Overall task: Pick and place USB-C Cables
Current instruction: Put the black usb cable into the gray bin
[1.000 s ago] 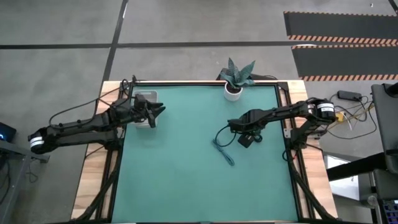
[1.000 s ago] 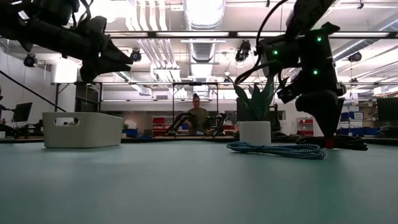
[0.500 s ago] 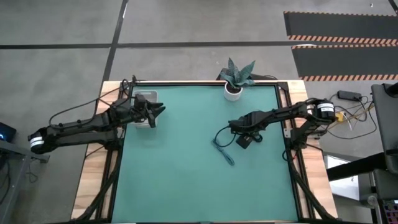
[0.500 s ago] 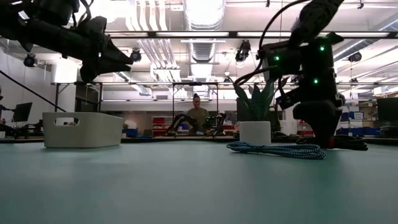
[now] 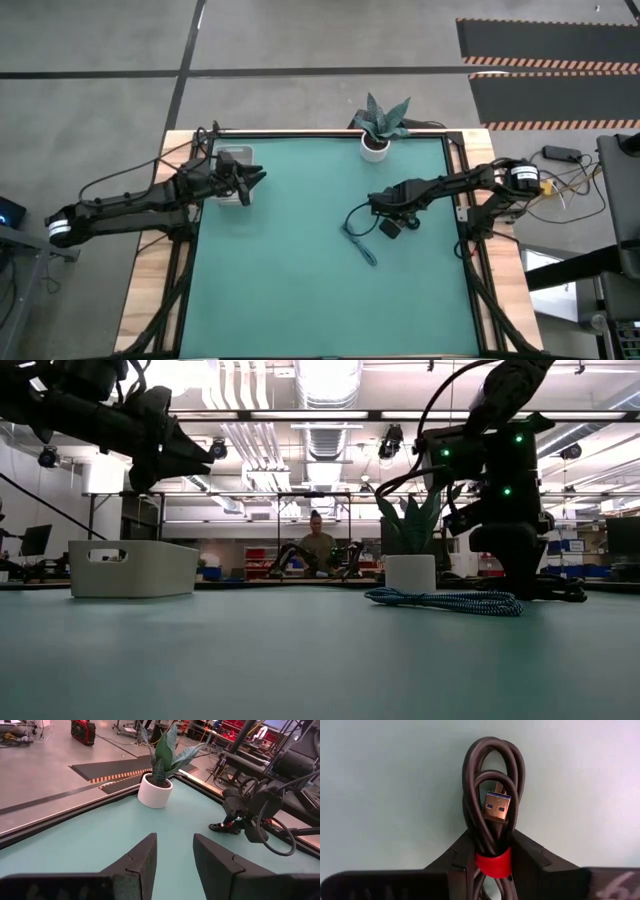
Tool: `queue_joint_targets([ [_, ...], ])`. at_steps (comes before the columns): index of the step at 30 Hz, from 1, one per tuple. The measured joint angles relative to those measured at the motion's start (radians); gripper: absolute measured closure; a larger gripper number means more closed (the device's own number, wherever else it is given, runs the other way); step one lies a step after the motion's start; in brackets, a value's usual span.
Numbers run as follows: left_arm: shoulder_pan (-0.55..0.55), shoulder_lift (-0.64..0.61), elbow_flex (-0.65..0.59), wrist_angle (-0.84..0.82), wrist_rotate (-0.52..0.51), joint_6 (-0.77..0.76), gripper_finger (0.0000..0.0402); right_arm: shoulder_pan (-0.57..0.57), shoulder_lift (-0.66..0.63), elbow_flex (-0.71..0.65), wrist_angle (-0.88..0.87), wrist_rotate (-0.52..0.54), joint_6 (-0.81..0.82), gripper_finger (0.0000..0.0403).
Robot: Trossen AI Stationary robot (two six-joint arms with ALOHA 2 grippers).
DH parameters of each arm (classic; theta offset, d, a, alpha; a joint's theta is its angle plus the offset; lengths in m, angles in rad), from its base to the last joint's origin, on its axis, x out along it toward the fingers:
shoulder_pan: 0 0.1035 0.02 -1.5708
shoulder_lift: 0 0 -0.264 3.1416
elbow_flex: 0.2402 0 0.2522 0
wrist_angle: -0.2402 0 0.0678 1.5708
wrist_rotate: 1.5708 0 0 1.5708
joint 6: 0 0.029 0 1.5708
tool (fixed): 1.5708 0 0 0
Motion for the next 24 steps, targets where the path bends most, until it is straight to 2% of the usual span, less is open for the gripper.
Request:
queue_joint_targets([
  [6, 0.000, 0.000, 0.000, 0.000, -0.001, -0.003, 0.0289, 0.000, -0.020, 0.016, 0.006, -0.005, -0.040, 0.0319],
  [12, 0.000, 0.001, 0.000, 0.000, -0.001, -0.008, 0.0289, 0.000, -0.069, 0.090, 0.051, 0.025, -0.110, 0.0321],
  [16, 0.000, 0.002, 0.000, 0.001, -0.002, -0.009, 0.0289, -0.002, -0.108, 0.120, 0.200, 0.023, -0.205, 0.0323],
  [24, 0.000, 0.004, -0.001, 0.002, 0.000, -0.036, 0.0289, -0.006, -0.109, 0.110, 0.602, -0.064, -0.409, 0.0322],
])
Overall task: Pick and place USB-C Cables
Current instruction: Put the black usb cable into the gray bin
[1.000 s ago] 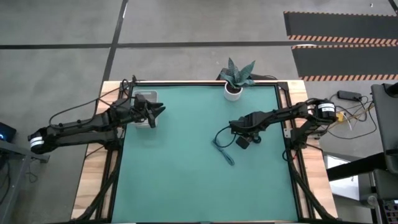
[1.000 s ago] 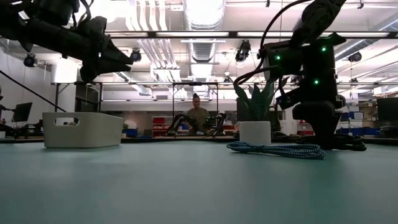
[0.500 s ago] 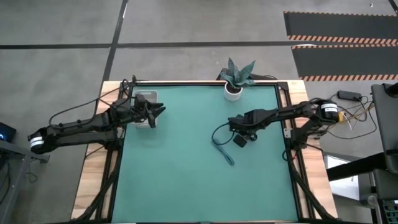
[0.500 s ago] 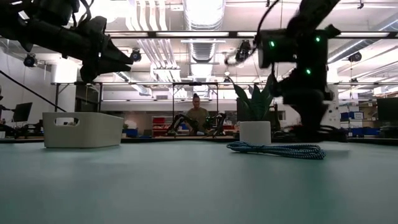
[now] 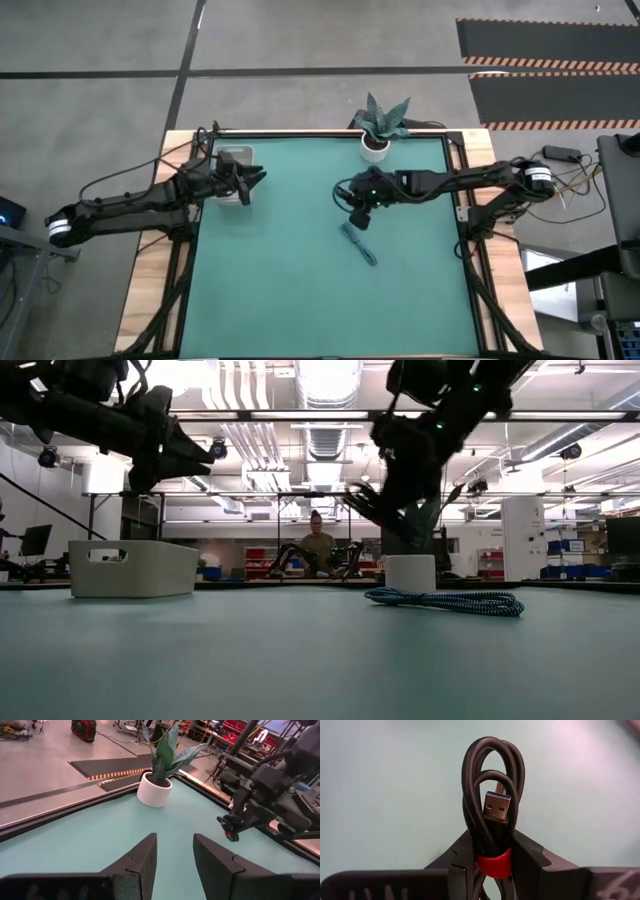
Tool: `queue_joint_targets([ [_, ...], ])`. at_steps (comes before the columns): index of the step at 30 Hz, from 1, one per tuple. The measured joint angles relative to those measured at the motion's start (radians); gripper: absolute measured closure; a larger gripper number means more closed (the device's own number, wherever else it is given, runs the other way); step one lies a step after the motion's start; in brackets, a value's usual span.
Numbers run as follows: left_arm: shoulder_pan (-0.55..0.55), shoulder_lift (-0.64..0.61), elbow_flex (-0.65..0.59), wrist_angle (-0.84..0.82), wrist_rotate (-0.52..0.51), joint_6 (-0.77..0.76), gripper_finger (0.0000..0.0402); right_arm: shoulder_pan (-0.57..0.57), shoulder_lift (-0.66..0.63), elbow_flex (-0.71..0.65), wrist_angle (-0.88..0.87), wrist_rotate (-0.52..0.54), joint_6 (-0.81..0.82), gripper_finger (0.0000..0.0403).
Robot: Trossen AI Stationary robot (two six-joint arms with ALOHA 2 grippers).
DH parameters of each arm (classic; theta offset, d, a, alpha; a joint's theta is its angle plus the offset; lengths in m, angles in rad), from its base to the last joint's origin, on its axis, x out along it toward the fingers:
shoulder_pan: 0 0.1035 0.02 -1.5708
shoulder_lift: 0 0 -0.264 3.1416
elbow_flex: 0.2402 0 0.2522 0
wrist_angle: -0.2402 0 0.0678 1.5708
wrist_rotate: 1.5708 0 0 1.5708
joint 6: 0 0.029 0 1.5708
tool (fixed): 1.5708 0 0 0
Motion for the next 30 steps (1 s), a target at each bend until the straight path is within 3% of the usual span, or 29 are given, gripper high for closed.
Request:
queue_joint_targets([
  [6, -0.016, 0.002, 0.000, 0.074, 0.010, 0.001, 0.0289, -0.016, 0.029, -0.004, 0.300, -0.044, -0.163, 0.0322],
  [17, -0.111, 0.058, 0.000, 0.340, 0.061, 0.051, 0.0290, -0.119, 0.032, 0.006, 0.796, -0.387, -0.284, 0.0321],
  [30, -0.273, 0.293, 0.004, 0.673, 0.063, 0.195, 0.0290, -0.128, 0.160, 0.010, 1.139, -0.449, -0.236, 0.0321],
])
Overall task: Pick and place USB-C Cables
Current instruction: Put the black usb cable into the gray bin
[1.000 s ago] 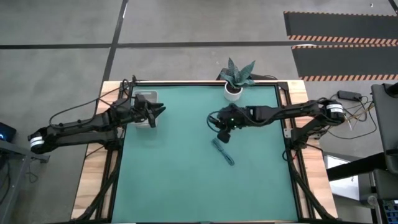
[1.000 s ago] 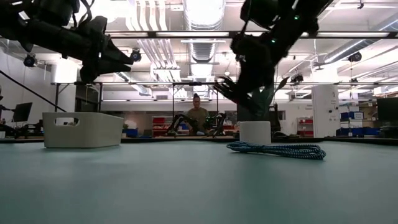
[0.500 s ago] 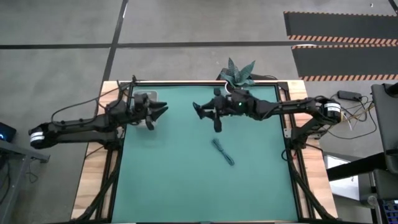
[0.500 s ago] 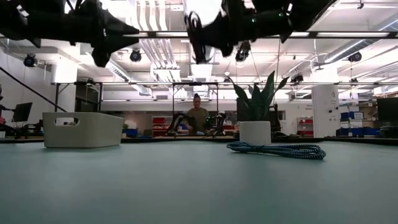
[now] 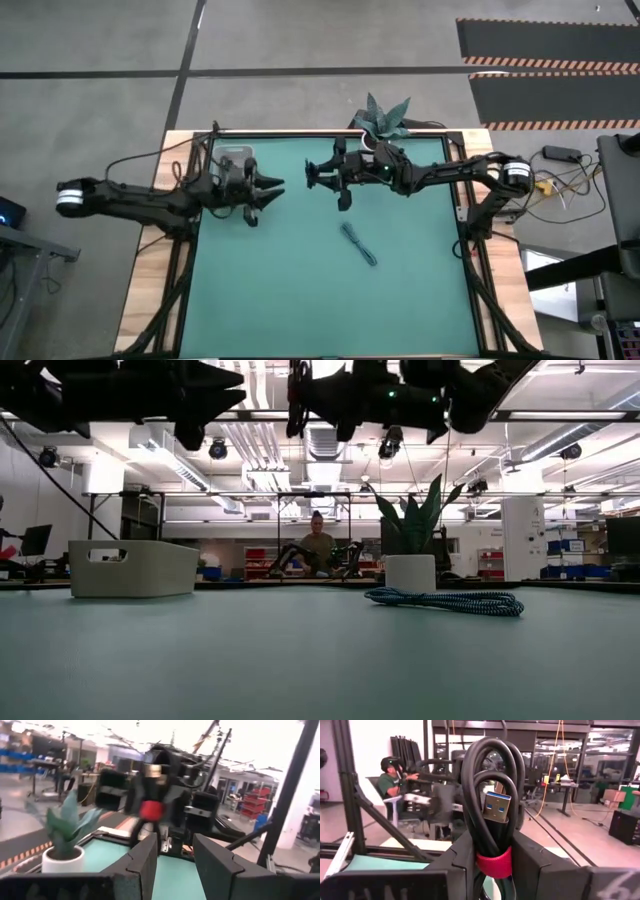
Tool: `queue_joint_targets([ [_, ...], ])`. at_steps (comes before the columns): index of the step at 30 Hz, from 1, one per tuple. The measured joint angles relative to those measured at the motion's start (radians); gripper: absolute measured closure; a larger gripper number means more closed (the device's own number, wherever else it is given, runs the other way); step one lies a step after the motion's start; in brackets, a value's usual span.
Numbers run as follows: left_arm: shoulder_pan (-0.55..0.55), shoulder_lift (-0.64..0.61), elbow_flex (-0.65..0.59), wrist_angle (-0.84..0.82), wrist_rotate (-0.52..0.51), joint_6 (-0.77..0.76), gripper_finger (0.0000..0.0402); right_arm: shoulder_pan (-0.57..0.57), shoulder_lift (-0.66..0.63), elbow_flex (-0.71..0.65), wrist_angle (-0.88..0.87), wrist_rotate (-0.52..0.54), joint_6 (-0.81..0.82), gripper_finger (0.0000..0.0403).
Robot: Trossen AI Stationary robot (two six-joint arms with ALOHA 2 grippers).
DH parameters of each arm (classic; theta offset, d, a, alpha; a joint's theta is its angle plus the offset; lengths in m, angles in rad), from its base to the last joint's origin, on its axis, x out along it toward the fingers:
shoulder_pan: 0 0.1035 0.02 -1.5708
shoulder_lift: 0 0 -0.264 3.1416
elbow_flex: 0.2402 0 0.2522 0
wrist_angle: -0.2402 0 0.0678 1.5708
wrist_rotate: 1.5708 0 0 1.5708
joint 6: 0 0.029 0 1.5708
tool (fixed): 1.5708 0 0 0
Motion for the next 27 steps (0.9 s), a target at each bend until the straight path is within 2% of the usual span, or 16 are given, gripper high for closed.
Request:
queue_joint_targets([
  [6, -0.041, 0.138, 0.012, 0.143, -0.054, 0.077, 0.0290, -0.022, 0.038, 0.033, 0.006, 0.003, -0.023, 0.0321],
  [10, -0.041, 0.211, 0.038, 0.146, -0.098, 0.076, 0.0290, -0.030, 0.055, 0.051, -0.002, 0.005, -0.045, 0.0321],
  [16, -0.047, 0.299, 0.073, 0.144, -0.253, 0.189, 0.0287, -0.029, 0.049, 0.062, 0.001, 0.006, -0.067, 0.0321],
  [23, -0.069, 0.339, 0.111, 0.146, -0.398, 0.294, 0.0225, -0.029, 0.046, 0.061, 0.002, 0.008, -0.067, 0.0321],
  [27, -0.091, 0.339, 0.112, 0.156, -0.402, 0.327, 0.0197, -0.032, 0.046, 0.061, 0.000, 0.010, -0.064, 0.0321],
])
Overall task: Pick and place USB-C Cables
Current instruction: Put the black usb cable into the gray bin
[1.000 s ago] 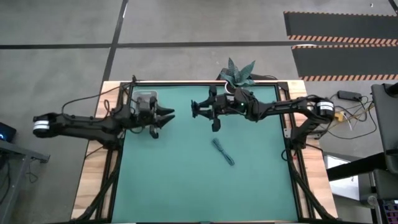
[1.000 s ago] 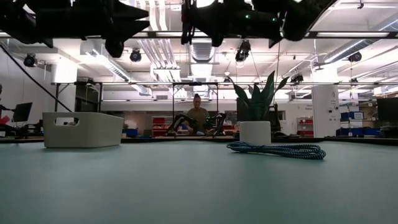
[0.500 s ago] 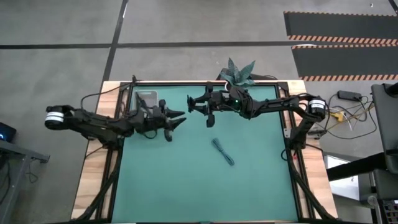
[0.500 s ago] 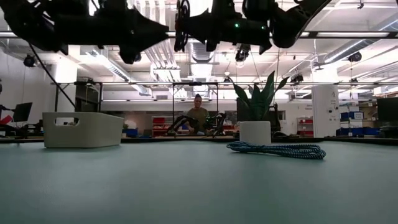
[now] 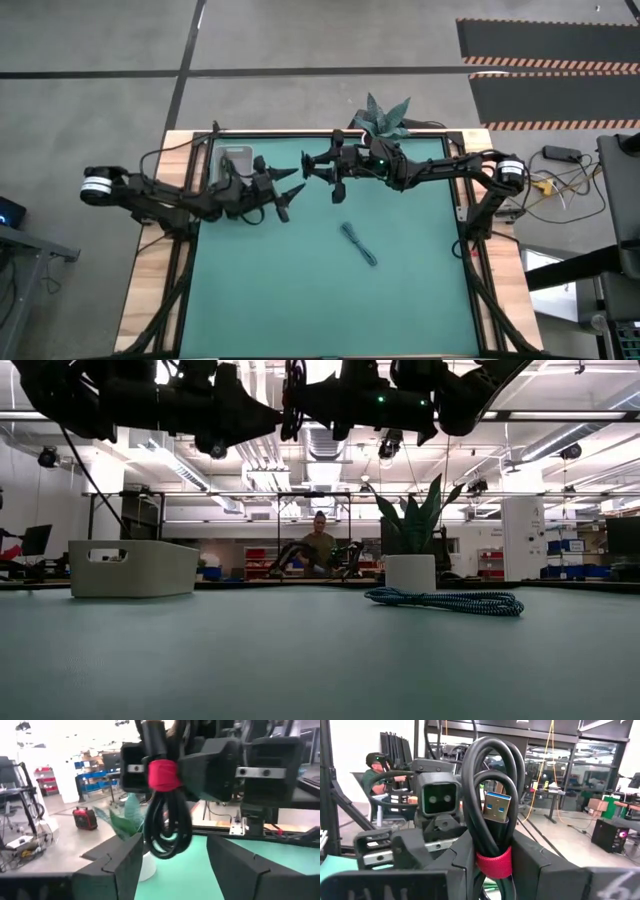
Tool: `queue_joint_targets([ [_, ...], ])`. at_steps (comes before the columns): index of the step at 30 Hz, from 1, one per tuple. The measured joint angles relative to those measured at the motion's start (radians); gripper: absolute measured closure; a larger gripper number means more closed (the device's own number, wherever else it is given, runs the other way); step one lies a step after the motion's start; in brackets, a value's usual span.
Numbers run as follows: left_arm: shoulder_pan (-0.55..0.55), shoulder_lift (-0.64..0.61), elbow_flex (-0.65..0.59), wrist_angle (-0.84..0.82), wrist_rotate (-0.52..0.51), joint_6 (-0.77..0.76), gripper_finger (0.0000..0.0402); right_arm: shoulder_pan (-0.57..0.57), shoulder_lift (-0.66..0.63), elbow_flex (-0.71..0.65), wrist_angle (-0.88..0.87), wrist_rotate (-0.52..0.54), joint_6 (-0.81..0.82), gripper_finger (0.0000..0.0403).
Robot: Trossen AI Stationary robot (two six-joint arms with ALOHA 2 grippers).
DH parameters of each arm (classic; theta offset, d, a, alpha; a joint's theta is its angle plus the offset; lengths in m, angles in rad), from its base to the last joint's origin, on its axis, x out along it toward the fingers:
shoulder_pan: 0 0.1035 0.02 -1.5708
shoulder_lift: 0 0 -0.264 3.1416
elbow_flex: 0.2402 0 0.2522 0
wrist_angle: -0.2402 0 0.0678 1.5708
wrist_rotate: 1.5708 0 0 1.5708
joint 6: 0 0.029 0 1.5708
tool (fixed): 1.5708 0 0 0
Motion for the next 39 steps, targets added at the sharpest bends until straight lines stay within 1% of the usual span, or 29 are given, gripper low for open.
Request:
queue_joint_targets([
  [3, -0.024, -0.001, 0.000, 0.060, -0.017, 0.015, 0.0197, 0.000, 0.000, 0.000, -0.001, 0.045, 0.005, 0.0321],
  [6, -0.039, -0.001, 0.009, 0.089, -0.035, 0.035, 0.0208, 0.002, 0.004, 0.000, 0.004, 0.145, 0.032, 0.0321],
  [8, -0.041, -0.001, 0.018, 0.085, -0.064, 0.038, 0.0218, 0.003, 0.009, 0.000, 0.014, 0.182, 0.058, 0.0321],
  [13, -0.041, 0.061, 0.056, 0.085, -0.083, 0.040, 0.0235, 0.018, 0.036, -0.001, 0.087, 0.183, 0.103, 0.0321],
  [14, -0.041, 0.079, 0.069, 0.085, -0.103, 0.043, 0.0236, 0.021, 0.040, 0.000, 0.092, 0.185, 0.098, 0.0321],
  [17, -0.048, 0.129, 0.107, 0.091, -0.209, 0.071, 0.0237, 0.018, 0.042, 0.001, 0.088, 0.193, 0.097, 0.0321],
  [21, -0.055, 0.176, 0.149, 0.093, -0.287, 0.087, 0.0237, 0.018, 0.042, 0.001, 0.080, 0.201, 0.091, 0.0321],
  [26, -0.066, 0.195, 0.153, 0.109, -0.358, 0.092, 0.0237, 0.019, 0.042, 0.002, 0.061, 0.236, 0.063, 0.0321],
  [30, -0.078, 0.184, 0.135, 0.108, -0.466, 0.092, 0.0237, 0.022, 0.042, 0.000, 0.061, 0.251, 0.060, 0.0321],
  [39, -0.075, 0.189, 0.155, 0.110, -0.466, 0.092, 0.0237, 0.029, 0.042, 0.000, 0.071, 0.260, 0.059, 0.0321],
])
